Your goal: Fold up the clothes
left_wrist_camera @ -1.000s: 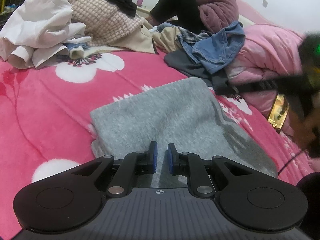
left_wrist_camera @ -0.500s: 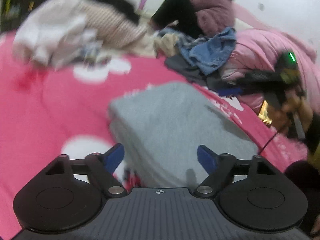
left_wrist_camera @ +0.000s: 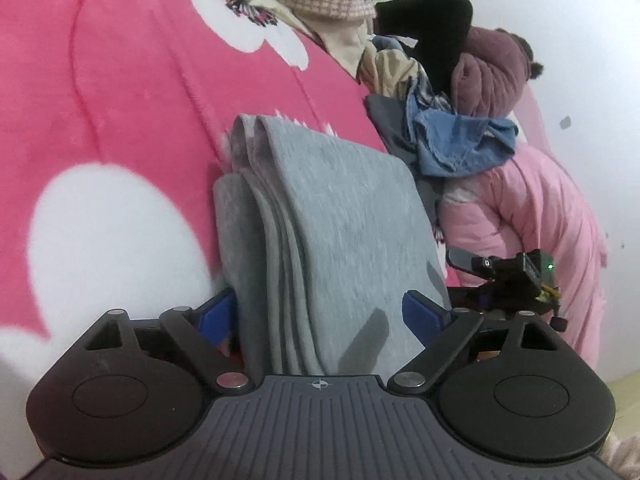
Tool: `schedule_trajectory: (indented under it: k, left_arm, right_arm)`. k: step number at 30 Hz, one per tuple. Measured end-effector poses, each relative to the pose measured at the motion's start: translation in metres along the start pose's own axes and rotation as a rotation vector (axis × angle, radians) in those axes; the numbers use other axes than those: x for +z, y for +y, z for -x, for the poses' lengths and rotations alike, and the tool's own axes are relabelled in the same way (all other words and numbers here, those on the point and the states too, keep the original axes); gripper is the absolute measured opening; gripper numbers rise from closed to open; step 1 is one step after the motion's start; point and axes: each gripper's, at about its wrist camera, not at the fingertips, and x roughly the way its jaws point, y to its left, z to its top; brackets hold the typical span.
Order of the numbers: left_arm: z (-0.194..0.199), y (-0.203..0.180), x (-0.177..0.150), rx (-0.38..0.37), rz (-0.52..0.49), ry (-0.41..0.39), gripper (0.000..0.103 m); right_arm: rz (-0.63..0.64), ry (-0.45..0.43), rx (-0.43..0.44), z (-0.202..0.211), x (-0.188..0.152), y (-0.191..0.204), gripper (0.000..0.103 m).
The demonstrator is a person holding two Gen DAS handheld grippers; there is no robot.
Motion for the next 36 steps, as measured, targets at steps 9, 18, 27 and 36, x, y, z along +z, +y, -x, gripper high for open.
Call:
schedule_trajectory:
  k: [9, 18, 27, 36]
  left_arm:
    - [-0.01, -0.008, -0.01, -0.011, -0.075, 0.003, 0.098]
    - [-0.014, -0.018, -0.022, 0.004, -0.076, 0.051, 0.087]
    - [-0.004, -0.048, -0.029, 0.1, -0.159, 0.0, 0.054]
    - [0.01, -0.086, -0.016, 0.124, -0.206, -0.069, 0.042]
  right_arm:
    - [0.083, 0.057, 0.089, -0.012, -0.01, 0.002, 0.098]
    - [0.028, 0.074, 0.215, -0.01, -0.027, -0.007, 0.085]
    - [0.107, 0.018, 0.097, 0.007, -0.04, 0.014, 0.037]
    - [0.183, -0.064, 0.056, 0.032, -0.037, 0.05, 0.035]
